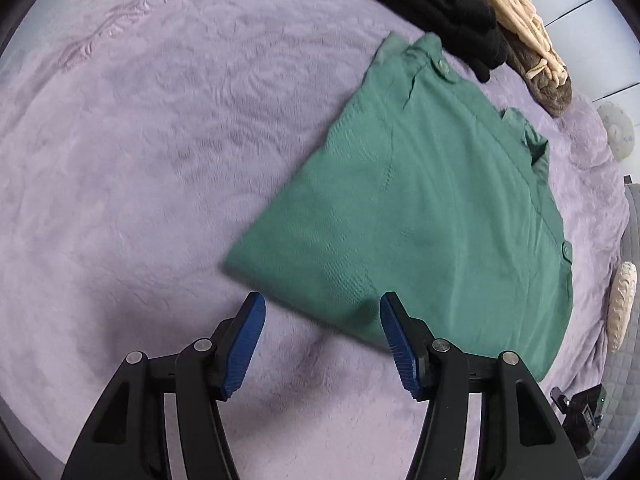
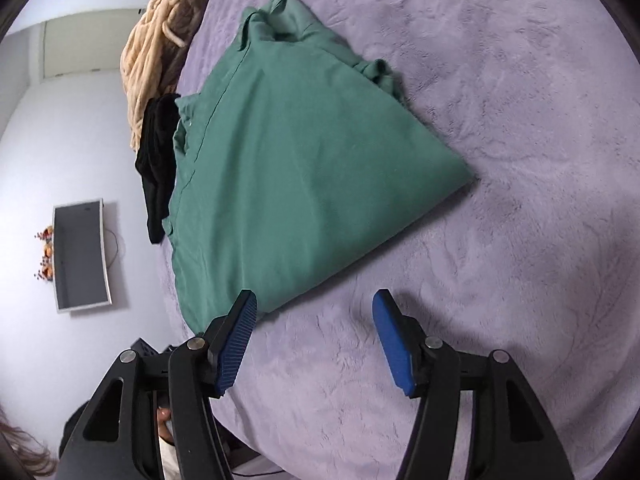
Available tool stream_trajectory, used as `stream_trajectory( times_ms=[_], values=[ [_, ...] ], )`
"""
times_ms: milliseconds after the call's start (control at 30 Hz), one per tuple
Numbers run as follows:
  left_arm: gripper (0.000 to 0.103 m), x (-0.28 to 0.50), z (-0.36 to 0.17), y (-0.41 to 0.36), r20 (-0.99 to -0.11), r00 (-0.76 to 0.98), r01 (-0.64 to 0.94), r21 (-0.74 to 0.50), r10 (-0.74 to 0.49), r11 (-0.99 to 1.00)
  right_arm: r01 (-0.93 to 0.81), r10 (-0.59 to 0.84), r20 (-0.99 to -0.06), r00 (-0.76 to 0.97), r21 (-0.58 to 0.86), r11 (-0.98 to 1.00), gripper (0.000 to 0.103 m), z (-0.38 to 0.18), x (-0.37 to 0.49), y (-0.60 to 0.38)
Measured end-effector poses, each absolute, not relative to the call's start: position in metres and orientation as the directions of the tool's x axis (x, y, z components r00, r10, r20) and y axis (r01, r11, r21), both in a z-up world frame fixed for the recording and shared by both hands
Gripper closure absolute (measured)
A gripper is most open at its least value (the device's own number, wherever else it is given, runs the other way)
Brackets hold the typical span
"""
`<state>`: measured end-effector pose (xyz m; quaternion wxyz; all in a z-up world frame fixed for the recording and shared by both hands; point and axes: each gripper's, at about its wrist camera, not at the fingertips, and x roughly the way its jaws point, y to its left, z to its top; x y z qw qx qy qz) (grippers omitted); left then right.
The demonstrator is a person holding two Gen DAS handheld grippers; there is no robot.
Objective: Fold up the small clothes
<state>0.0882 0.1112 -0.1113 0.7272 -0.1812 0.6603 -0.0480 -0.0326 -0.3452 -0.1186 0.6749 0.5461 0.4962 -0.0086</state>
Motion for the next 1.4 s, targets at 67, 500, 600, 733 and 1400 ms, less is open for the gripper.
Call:
stream_trajectory(
  times_ms=[67, 500, 600, 733, 1400],
  values=[
    [0.042, 0.087, -0.126, 0.103, -0.937, 0.09, -0.176, -0.349, -0.338, 0.921, 0.562, 0.504, -0.671, 0.543, 0.737, 0.376, 0.039, -0.124, -0.029, -0.352],
    [0.042, 0.117, -0.144, 0.106, -0.894, 0.195, -0.257, -0.443, -0.403, 0.859, 0.582, 0.466, -0.597, 0.653, 0.789, 0.196, 0.049, -0.146, 0.004, -0.365],
    [0.071, 0.11, -0.138, 0.113, -0.871, 0.257, -0.263, -0.48, -0.419, 0.837, 0.578, 0.474, -0.59, 0.654, 0.793, 0.191, 0.094, -0.145, 0.005, -0.363],
    [0.096, 0.104, -0.114, 0.117, -0.84, 0.317, -0.188, -0.512, -0.441, 0.838, 0.431, 0.509, -0.477, 0.717, 0.876, 0.215, 0.098, -0.108, 0.006, -0.357],
    [0.1, 0.087, -0.085, 0.125, -0.847, 0.347, -0.097, -0.46, -0.403, 0.883, 0.486, 0.443, -0.576, 0.687, 0.817, 0.309, 0.089, -0.097, -0.042, -0.344]
  ],
)
